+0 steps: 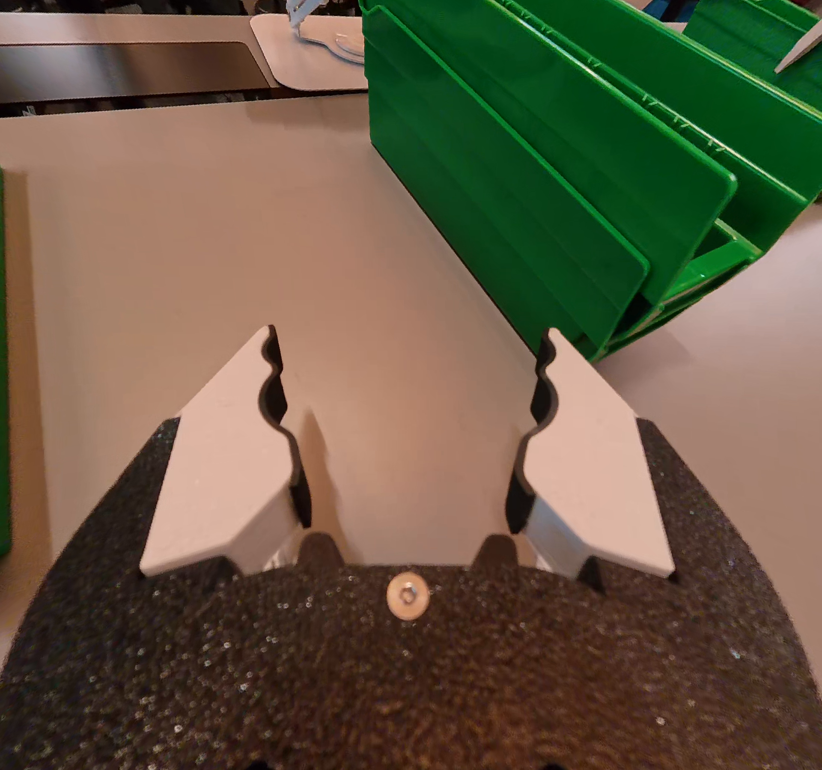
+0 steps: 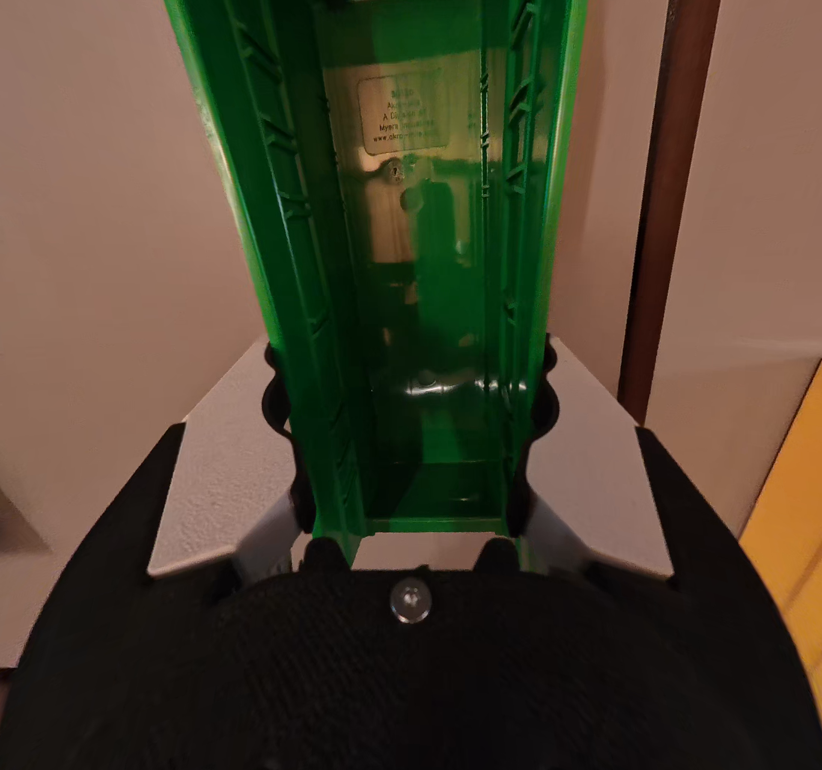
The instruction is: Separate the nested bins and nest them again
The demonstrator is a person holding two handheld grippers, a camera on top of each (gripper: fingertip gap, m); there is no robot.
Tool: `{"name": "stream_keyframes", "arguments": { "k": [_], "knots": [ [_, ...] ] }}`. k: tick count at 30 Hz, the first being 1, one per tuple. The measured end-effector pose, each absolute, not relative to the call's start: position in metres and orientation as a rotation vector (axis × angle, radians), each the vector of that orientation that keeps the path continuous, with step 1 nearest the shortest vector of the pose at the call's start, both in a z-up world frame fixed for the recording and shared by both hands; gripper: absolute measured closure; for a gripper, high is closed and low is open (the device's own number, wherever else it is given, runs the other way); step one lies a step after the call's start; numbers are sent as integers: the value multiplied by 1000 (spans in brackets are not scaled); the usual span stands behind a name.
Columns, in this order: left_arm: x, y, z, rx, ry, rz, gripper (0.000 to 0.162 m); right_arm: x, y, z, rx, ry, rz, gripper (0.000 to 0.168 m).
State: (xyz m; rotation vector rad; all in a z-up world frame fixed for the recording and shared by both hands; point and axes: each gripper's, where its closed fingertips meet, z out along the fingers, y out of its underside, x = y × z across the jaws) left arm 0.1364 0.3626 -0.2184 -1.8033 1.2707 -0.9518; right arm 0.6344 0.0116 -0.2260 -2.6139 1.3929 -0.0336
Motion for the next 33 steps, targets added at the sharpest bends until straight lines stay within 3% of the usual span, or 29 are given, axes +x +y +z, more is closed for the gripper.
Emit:
{"name": "stream_keyframes", "arguments": {
  "k": [1, 8, 17, 27, 33],
  "knots": [
    [137, 362, -218, -1803, 1270, -956, 50, 634, 11, -225, -2605, 1404, -30, 59],
    [138, 358, -220, -1811, 1287, -973, 51, 617, 16, -210, -2505, 1537, 62, 67],
    [137, 348, -207, -1782, 1307, -997, 51, 573, 63, -125, -2336, 1584, 76, 68],
    [120, 355, -174, -1734, 1220, -1065, 51, 425, 203, -36, -2362, 1319, 218, 67],
    [105, 362, -151, -1705, 1131, -1155, 51, 327, 277, -17, -2419, 1167, 272, 66]
  ]
}}
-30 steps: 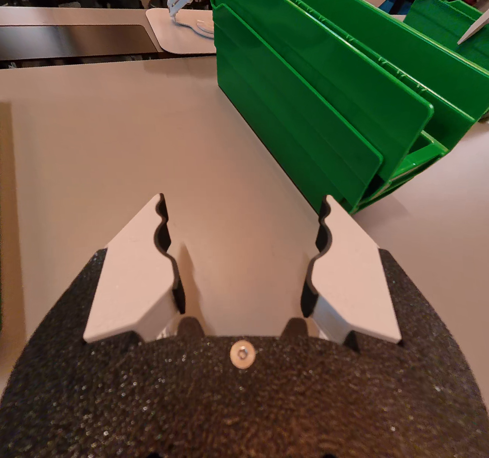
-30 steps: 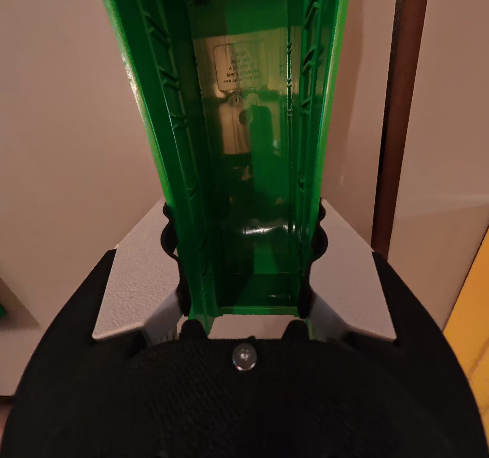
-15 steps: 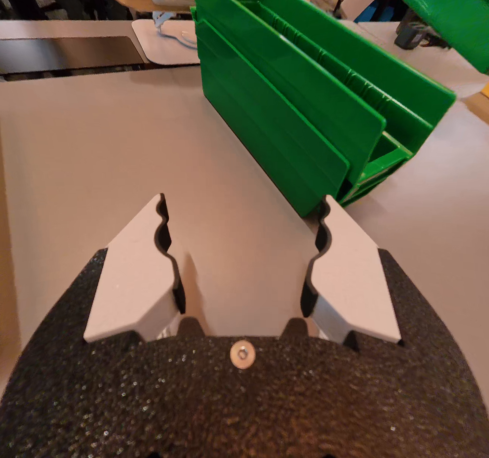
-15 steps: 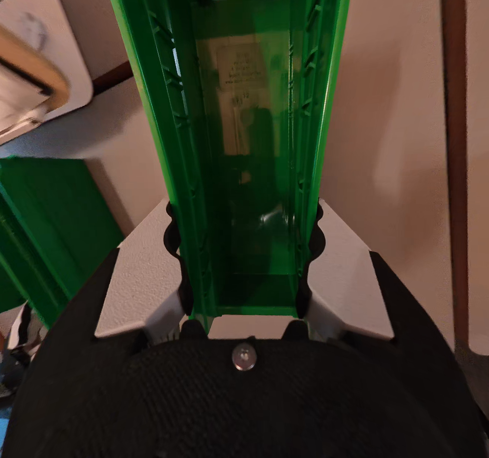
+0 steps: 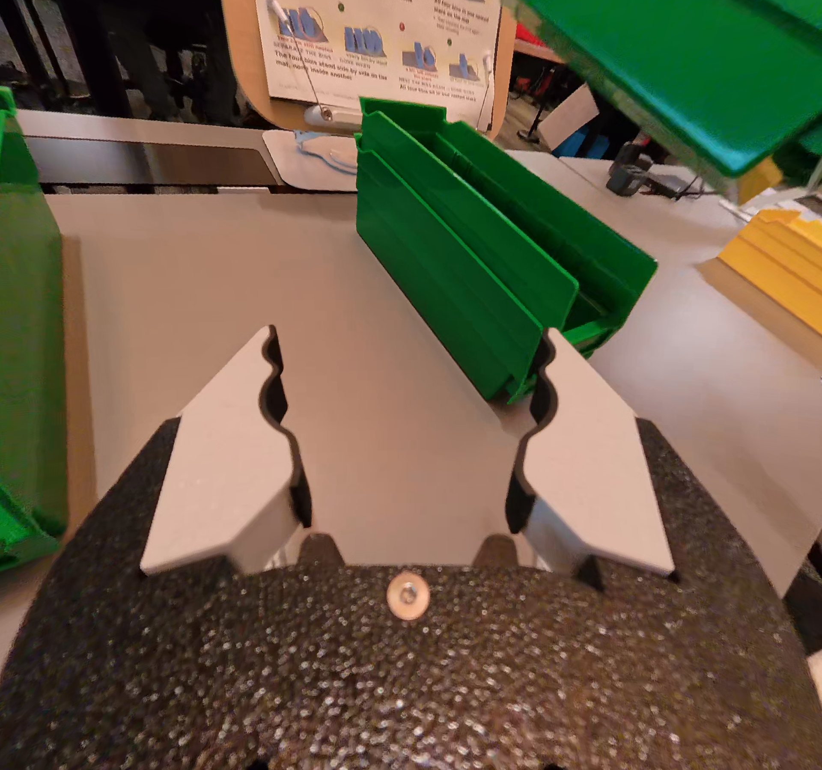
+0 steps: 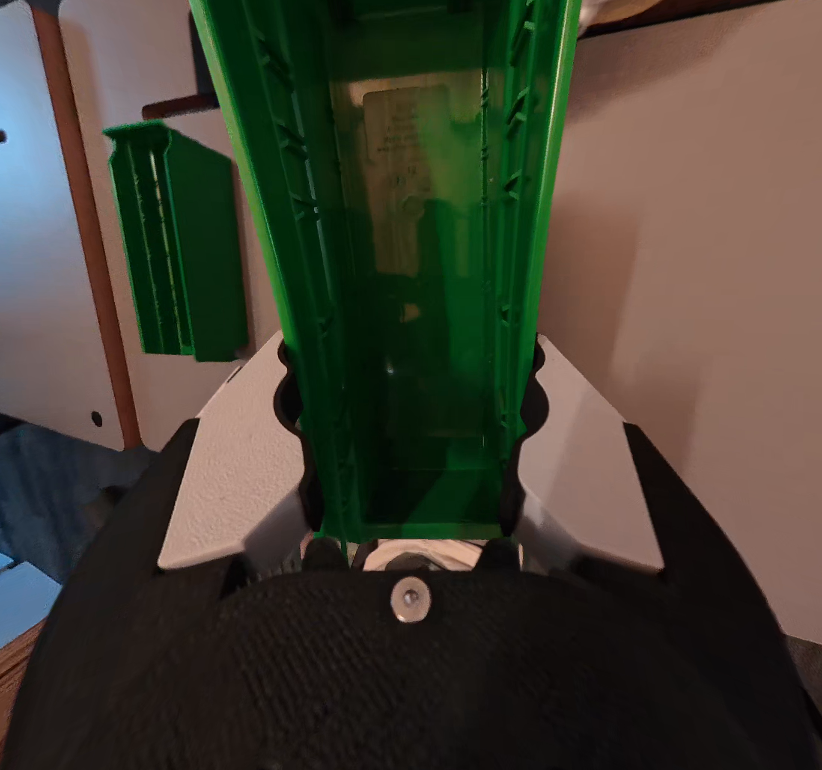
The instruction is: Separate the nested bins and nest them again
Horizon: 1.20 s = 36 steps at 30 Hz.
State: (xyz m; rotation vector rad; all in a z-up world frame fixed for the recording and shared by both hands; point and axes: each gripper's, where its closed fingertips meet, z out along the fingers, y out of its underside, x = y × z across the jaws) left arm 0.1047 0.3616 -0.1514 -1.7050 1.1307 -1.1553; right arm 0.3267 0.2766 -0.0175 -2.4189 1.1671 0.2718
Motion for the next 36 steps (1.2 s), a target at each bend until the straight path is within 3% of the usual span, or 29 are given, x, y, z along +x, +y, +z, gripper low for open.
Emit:
{"name": "stream_keyframes", "arguments": {
  "k": [6, 36],
  "knots": [
    [102, 355, -138, -1648, 1146, -1115, 52, 289, 301, -39, -2479, 1155, 188, 66],
    [91, 372, -138, -1665, 1117, -1046, 51, 301, 323, -124, -2506, 1224, -6, 63]
  ]
}}
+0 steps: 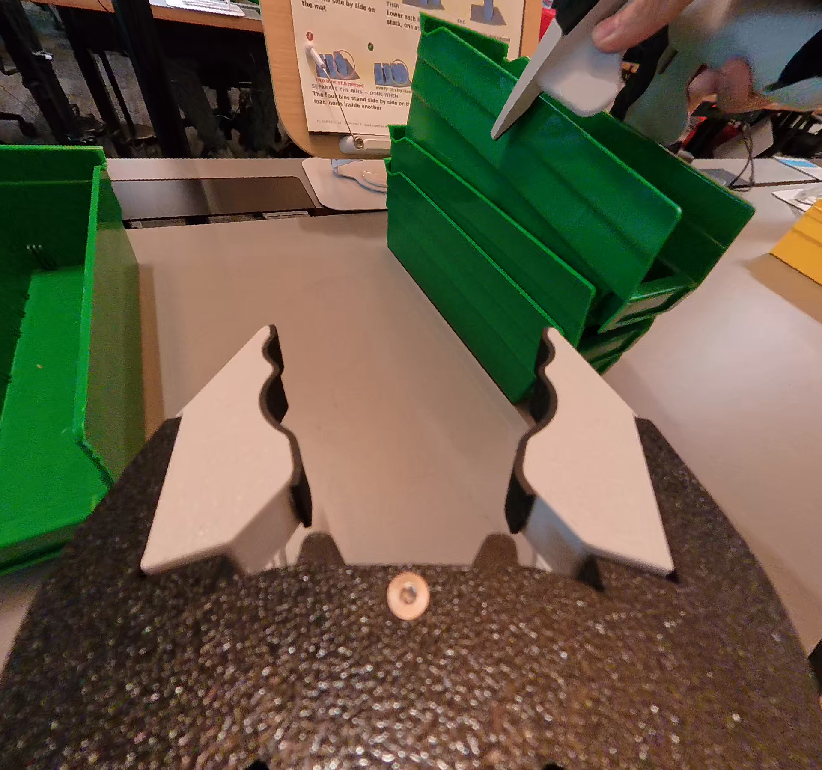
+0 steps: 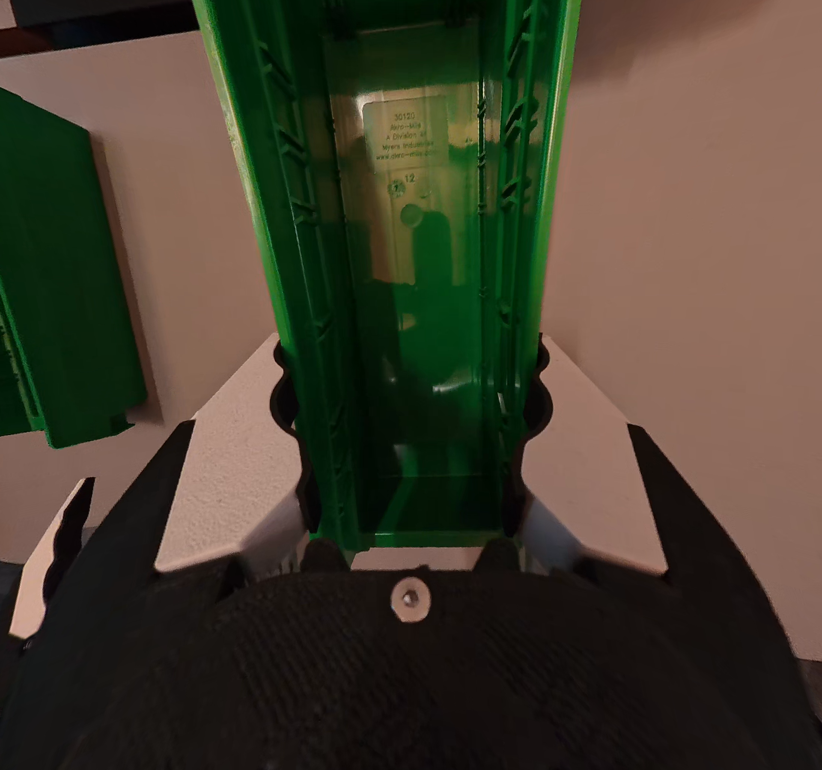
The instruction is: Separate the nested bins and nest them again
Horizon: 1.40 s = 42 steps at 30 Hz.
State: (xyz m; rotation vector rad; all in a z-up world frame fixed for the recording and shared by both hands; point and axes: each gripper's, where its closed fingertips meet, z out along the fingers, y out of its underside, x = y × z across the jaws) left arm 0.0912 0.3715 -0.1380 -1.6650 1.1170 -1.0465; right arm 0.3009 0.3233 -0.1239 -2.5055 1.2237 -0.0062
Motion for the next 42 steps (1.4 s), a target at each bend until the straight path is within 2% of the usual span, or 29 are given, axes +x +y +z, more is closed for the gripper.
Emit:
{"name": "stream_keyframes", "arguments": {
  "k": [11, 18, 20, 23, 28, 35, 42],
  "knots": [
    [94, 367, -138, -1657, 1131, -1044, 51, 300, 326, -145, -2524, 1204, -81, 59],
    [96, 367, -141, -1667, 1141, -1041, 51, 299, 329, -146, -2546, 1144, -62, 44],
    [96, 367, -141, -1665, 1140, -1041, 51, 306, 328, -140, -2550, 1127, -120, 36],
    [96, 367, -140, -1663, 1141, -1038, 50, 308, 331, -122, -2568, 1054, -127, 34],
    [95, 367, -141, -1664, 1145, -1021, 50, 321, 339, -71, -2445, 845, -116, 29],
    [91, 374, -142, -1676, 1131, -977, 50, 343, 285, -47, -2242, 578, -112, 35],
    [82, 396, -152, -1732, 1087, -909, 50, 361, 207, -79, -1833, 438, -21, 54]
  ]
}}
